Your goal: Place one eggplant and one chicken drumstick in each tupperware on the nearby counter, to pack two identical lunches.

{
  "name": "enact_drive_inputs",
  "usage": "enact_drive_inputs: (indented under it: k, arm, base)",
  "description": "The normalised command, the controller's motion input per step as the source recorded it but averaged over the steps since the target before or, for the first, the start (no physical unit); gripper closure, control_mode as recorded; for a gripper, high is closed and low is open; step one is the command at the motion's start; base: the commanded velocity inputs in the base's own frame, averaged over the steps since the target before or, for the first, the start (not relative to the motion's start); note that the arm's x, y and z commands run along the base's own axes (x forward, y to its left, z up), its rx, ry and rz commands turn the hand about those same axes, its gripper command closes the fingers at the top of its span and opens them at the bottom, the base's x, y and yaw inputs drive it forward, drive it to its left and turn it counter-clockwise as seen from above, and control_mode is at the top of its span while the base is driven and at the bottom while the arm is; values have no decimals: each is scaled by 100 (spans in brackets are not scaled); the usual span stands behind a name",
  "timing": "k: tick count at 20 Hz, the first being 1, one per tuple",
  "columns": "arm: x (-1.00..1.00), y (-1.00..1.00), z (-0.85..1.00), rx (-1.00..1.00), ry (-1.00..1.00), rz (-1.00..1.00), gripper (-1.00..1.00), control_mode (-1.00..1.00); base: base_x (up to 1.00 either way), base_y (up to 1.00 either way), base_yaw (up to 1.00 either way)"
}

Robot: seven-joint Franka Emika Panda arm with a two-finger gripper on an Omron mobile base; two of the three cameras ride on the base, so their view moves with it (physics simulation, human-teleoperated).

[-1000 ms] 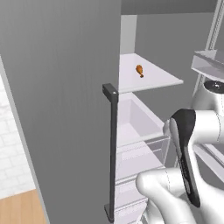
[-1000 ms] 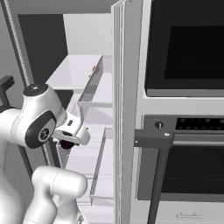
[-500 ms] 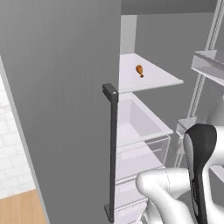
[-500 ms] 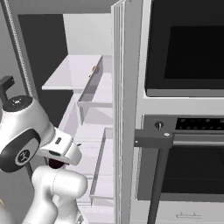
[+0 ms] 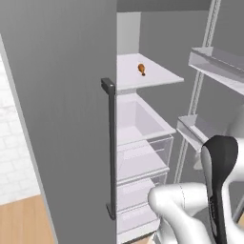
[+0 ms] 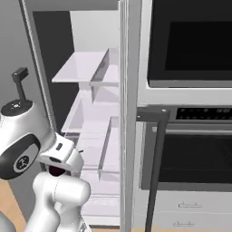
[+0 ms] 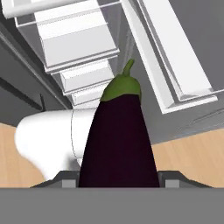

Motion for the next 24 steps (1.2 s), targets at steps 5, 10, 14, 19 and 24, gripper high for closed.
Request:
enact_drive_inputs:
  k: [5,10,14,19,24]
  arm:
    - [0,0,0,0,0,0,100,100]
    - [0,0,0,0,0,0,100,100]
    - [0,0,0,0,0,0,100,100]
    - [0,0,0,0,0,0,100,100]
    - [0,0,0,0,0,0,100,100]
  base:
    - [-100,-13,0]
    - [-93,-45,-20]
    - [-67,-87,-44]
    - [-17,-88,-29]
    - [67,-61,0]
